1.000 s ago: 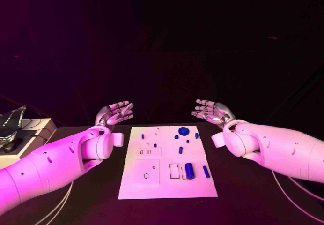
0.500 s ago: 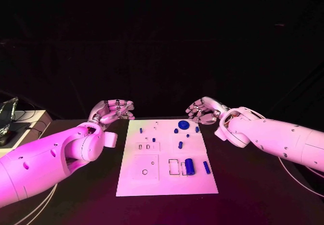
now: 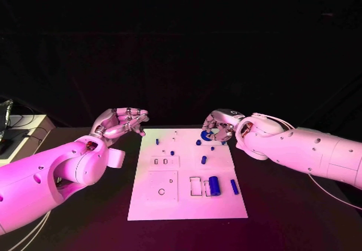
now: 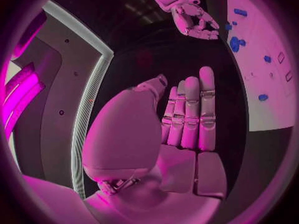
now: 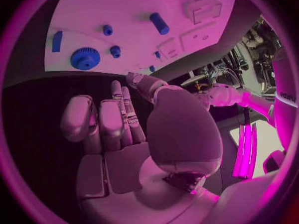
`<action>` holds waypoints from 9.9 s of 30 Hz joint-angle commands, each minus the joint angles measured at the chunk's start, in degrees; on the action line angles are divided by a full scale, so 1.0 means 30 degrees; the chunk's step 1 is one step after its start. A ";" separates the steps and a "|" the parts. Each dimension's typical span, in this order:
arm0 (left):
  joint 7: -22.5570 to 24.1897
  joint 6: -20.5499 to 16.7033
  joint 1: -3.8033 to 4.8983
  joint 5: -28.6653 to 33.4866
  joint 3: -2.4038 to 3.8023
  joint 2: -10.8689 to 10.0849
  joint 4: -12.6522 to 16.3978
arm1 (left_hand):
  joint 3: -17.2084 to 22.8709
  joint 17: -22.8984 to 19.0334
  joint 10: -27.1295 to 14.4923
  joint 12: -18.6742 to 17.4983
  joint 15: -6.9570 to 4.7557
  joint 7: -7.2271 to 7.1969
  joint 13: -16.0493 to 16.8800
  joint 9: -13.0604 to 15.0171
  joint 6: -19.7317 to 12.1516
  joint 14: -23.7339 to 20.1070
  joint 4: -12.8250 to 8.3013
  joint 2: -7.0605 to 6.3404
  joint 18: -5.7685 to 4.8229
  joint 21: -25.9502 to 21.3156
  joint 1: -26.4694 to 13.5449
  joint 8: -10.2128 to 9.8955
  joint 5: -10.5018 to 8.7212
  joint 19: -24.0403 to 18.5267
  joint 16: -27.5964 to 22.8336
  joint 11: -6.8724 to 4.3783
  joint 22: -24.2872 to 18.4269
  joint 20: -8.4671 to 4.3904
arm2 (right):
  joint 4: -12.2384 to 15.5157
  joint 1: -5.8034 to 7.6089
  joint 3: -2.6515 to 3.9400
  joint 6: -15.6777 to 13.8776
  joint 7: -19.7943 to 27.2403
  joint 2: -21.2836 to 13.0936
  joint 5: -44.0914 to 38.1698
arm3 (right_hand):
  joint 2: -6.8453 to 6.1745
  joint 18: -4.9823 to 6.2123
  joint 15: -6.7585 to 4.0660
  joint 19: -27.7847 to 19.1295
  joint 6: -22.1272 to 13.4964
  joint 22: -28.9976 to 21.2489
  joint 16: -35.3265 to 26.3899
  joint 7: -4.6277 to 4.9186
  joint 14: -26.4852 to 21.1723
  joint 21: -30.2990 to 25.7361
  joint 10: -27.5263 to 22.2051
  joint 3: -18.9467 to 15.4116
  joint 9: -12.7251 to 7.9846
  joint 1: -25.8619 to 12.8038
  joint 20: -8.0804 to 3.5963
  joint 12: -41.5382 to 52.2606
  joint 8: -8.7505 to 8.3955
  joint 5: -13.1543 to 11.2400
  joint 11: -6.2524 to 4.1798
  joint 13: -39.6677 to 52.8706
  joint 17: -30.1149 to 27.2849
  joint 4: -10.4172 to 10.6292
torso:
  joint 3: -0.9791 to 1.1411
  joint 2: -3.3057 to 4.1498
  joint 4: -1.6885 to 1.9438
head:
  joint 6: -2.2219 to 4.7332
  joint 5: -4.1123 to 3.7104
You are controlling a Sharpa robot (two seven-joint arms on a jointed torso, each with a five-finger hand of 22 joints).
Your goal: Assemble the parts on the task board
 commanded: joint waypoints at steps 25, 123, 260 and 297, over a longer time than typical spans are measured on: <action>-0.0182 0.0932 0.0009 -0.1029 0.0662 -0.0437 0.1070 | 0.0264 0.0998 -0.0834 0.0133 -0.0040 -0.0291 0.0350 0.0498 -0.0211 0.0083 -0.0197 -0.0142 0.0229 0.2544 -0.0360 0.0188 -0.0043 -0.0883 0.1757 0.0045 0.1717 0.0011 | 0.0287 0.0214 0.0008 0.1476 -0.2859 0.0652 -0.4834 | -0.0259 -0.0317 0.0219 0.0465 -0.0405 0.1265 0.1449 0.0092 0.0610 0.0832 -0.1195 -0.0757 0.0305 -0.0123 0.0198 -0.0005 -0.0403 -0.0357 0.0168 0.0013 0.1193 0.0380 | -0.0147 0.1174 0.0474 | 0.0098 -0.0436; -0.0185 0.0782 0.0010 -0.1171 0.0819 -0.0512 0.0784 | 0.0420 0.1006 -0.1244 0.0146 0.0012 -0.0203 0.0417 0.0586 -0.0449 0.0184 -0.0308 -0.0042 0.0232 0.3181 -0.0378 0.0159 -0.0045 -0.1169 0.2095 0.0131 0.2140 0.0058 | -0.2341 0.0287 0.0396 -0.2892 -0.5325 0.4453 -0.6593 | 0.0968 -0.0611 -0.0274 0.1053 0.1115 0.3213 0.2554 -0.0540 0.0560 0.1941 0.1085 0.1311 0.2118 0.0293 -0.0246 -0.0040 0.0780 -0.1079 -0.0463 0.0529 0.1565 0.0512 | -0.0440 0.2004 0.0978 | 0.0187 -0.0691; -0.0137 0.1561 -0.0040 -0.1923 0.0899 0.0015 -0.0476 | 0.0792 0.1517 -0.1047 0.0720 -0.0118 -0.0412 0.0702 0.0770 -0.0748 0.0562 -0.0611 -0.0314 0.0265 0.4217 -0.0693 0.0117 -0.0042 -0.1850 0.3105 -0.0081 0.2795 0.0027 | -0.1309 0.0535 0.0706 0.1819 -0.4408 -0.0352 0.2327 | 0.0756 -0.1899 0.0209 0.3867 -0.2360 0.9540 0.6582 0.0113 0.2091 0.5841 0.7413 -0.8646 0.1292 0.2810 0.0231 2.8790 -0.0099 -0.0391 -0.0146 2.8482 1.0398 0.5252 | -0.0312 0.1778 0.0871 | -0.0254 -0.0847; -0.0178 0.1605 -0.0039 -0.1924 0.0900 0.0057 -0.0560 | 0.0871 0.1549 -0.1115 0.0749 -0.0114 -0.0404 0.0724 0.0786 -0.0766 0.0582 -0.0642 -0.0243 0.0259 0.4319 -0.0681 0.0117 -0.0040 -0.1879 0.3212 -0.0072 0.2858 0.0020 | -0.2426 0.0224 0.0647 0.1327 -0.4260 0.0633 0.1833 | 0.1192 -0.1899 0.0246 0.3867 -0.2186 0.9540 0.6582 0.0124 0.2091 0.5841 0.7413 -0.8138 0.1250 0.3285 0.0301 2.8790 0.0097 0.0469 -0.0125 2.8482 1.0398 0.5748 | -0.0307 0.1769 0.0850 | -0.0263 -0.0853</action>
